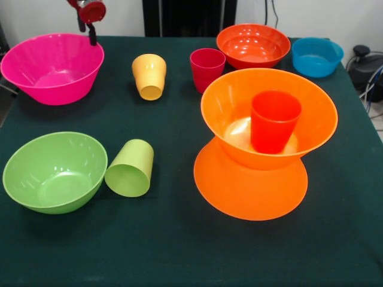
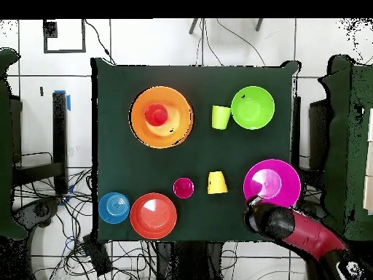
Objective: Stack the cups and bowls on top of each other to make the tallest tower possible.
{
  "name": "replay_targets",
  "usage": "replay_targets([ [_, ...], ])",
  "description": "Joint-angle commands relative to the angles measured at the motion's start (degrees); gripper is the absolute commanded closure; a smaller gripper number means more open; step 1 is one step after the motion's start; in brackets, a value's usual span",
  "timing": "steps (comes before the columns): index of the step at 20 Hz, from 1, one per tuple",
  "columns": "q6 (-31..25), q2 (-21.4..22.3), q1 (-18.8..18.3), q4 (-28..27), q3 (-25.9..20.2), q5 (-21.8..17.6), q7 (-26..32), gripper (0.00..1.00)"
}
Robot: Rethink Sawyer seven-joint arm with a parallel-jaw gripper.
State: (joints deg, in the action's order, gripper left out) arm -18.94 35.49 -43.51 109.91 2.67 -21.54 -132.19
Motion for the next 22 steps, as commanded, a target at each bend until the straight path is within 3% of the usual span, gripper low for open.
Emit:
replay_targets([
  [1,2.6,-1.9,1.9,-2.3,-5.0,-2.4,0.7,0.00],
  [12,-1.6,-5.0,-0.1,-8.8,-8.4,-1.2,4.6,0.00],
  [22,-6.2,-3.8,-1.6,-9.4,-12.0,-1.4,8.4,0.00],
])
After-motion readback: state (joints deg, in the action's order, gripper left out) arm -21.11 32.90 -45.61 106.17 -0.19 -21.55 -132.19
